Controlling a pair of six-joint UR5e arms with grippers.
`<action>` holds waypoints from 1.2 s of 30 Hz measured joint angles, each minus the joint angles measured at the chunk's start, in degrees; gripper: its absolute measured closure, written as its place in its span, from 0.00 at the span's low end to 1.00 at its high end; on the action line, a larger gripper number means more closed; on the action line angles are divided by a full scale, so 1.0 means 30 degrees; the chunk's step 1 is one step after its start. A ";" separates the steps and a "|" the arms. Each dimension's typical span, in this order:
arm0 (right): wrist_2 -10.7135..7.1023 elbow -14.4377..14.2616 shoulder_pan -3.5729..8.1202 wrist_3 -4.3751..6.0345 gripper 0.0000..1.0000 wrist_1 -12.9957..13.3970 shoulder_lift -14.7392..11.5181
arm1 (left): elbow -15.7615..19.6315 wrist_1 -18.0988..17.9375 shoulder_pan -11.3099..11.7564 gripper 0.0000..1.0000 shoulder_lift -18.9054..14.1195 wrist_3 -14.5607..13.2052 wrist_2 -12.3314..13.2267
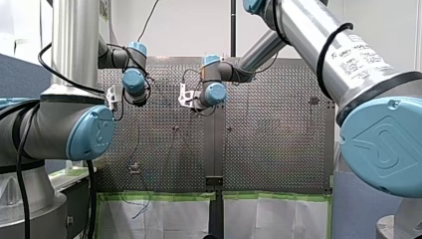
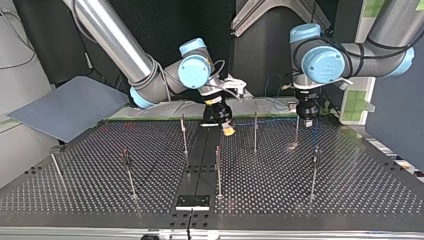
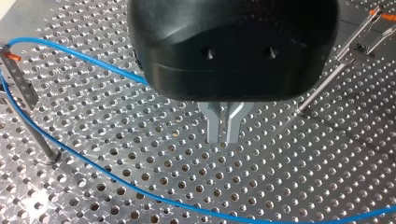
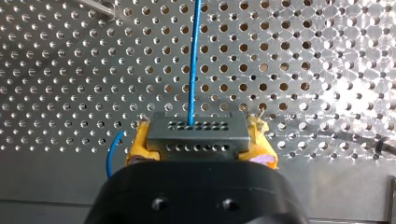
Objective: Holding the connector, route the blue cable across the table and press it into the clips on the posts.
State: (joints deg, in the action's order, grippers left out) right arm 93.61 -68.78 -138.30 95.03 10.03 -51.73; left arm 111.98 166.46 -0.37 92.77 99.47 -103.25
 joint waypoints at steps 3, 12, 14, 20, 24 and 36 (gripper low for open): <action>-0.0001 0.0000 0.0000 0.0000 1.00 0.0000 0.0000 | 0.0000 0.0000 0.0000 0.90 0.0000 0.0000 0.0000; 0.0000 0.0001 0.0000 0.0000 1.00 0.0000 0.0000 | 0.0000 0.0000 0.0000 0.90 0.0000 0.0000 0.0000; 0.0000 0.0001 0.0000 0.0000 1.00 0.0000 0.0000 | 0.0000 0.0000 0.0000 0.90 0.0000 0.0000 -0.0001; 0.0000 0.0000 0.0000 0.0000 1.00 0.0001 0.0000 | 0.0000 0.0000 0.0000 0.90 0.0001 0.0000 0.0000; -0.0001 0.0001 -0.0001 -0.0001 1.00 0.0002 0.0000 | 0.0000 0.0000 0.0000 0.90 0.0000 0.0000 0.0000; -0.0054 0.0310 -0.0050 -0.0077 1.00 -0.0767 0.0710 | 0.0000 -0.0143 0.0109 0.90 -0.0080 -0.0032 0.0057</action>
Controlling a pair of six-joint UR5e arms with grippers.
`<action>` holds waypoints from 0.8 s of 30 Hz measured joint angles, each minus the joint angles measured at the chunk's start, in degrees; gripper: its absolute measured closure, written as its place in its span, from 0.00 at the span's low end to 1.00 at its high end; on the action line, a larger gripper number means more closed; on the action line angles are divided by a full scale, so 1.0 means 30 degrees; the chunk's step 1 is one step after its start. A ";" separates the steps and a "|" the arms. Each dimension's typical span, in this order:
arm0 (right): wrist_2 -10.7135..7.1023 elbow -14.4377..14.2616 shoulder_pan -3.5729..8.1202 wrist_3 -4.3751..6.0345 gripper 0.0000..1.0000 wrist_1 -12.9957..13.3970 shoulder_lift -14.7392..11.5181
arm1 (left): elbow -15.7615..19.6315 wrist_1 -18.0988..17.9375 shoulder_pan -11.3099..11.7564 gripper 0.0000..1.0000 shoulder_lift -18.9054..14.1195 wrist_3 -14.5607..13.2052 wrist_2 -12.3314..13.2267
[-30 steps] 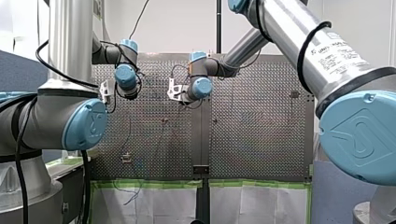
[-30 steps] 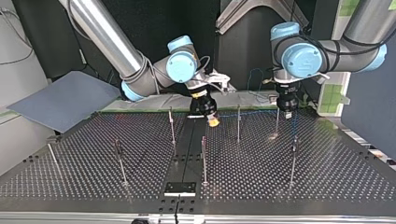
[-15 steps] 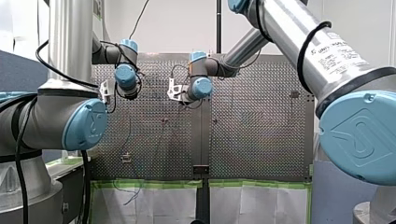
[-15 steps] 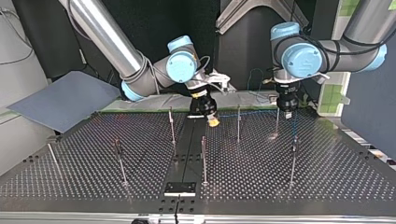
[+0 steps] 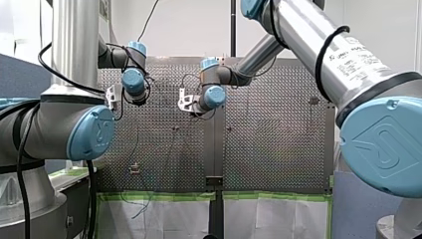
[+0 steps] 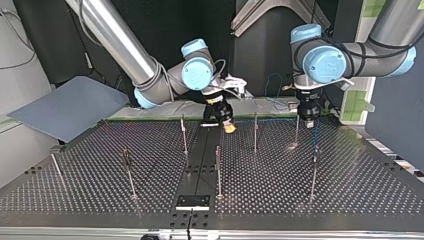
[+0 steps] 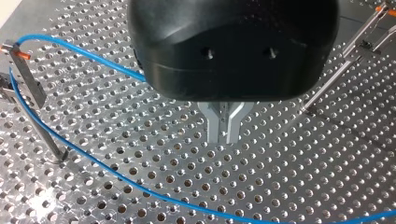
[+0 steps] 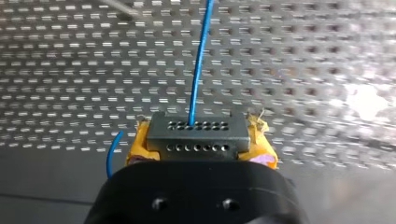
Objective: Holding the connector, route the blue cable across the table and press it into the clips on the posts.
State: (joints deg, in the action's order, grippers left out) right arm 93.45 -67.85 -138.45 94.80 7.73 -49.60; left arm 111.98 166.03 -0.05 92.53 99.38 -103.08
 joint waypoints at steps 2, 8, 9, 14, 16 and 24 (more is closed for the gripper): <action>-0.0003 0.0023 -0.0002 -0.0004 1.00 -0.0291 0.0295 | 0.0000 -0.0002 0.0002 0.90 -0.0001 0.0002 0.0001; -0.0006 0.0039 -0.0009 -0.0010 1.00 -0.1060 0.0941 | 0.0000 -0.0004 0.0007 0.90 -0.0006 0.0003 0.0002; -0.0006 0.0041 -0.0009 -0.0010 1.00 -0.1104 0.0975 | 0.0000 -0.0004 0.0008 0.90 -0.0007 0.0002 0.0002; -0.0005 0.0042 -0.0010 -0.0011 1.00 -0.1158 0.1010 | 0.0000 -0.0004 0.0008 0.90 -0.0007 0.0003 0.0001; -0.0004 0.0041 -0.0009 -0.0010 1.00 -0.1162 0.1014 | 0.0005 -0.0011 0.0003 0.74 -0.0002 -0.0001 0.0000; -0.0005 0.0039 -0.0008 -0.0010 1.00 -0.1166 0.1019 | 0.0246 -0.0608 -0.0814 0.74 0.0873 -0.0644 0.0029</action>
State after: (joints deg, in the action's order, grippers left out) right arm 93.43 -67.74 -138.47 94.77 4.23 -46.55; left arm 112.72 164.21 -2.49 95.15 97.44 -102.99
